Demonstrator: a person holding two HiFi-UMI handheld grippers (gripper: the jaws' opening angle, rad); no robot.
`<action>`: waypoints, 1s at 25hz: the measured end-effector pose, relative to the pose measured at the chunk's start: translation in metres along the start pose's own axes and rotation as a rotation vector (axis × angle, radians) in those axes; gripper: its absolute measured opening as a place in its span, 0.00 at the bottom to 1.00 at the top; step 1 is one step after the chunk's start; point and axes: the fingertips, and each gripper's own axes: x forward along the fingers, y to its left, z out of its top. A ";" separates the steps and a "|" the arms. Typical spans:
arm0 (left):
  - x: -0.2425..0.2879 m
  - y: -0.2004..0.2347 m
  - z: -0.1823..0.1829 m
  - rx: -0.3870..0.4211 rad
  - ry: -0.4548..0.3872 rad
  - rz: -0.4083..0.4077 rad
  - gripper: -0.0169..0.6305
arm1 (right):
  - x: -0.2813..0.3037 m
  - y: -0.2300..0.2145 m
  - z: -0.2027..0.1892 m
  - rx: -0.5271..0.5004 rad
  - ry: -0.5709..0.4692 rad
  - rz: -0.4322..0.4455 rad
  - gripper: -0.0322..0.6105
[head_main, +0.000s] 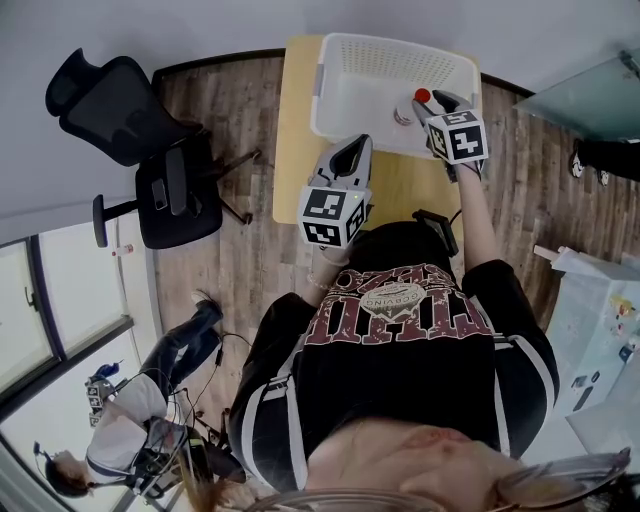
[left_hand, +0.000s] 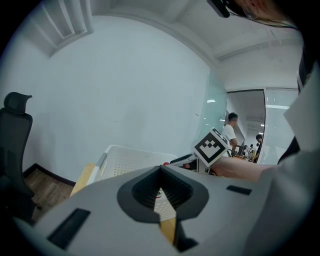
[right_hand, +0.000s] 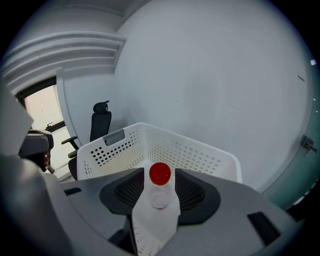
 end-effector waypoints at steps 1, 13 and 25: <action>-0.001 0.001 0.000 -0.001 0.000 0.001 0.10 | 0.002 0.000 -0.001 -0.002 0.007 0.002 0.34; -0.005 0.009 -0.002 -0.016 0.003 0.024 0.10 | 0.020 -0.006 -0.006 -0.008 0.058 0.029 0.38; -0.009 0.014 -0.002 -0.025 -0.003 0.052 0.10 | 0.029 -0.007 -0.008 -0.024 0.088 0.055 0.39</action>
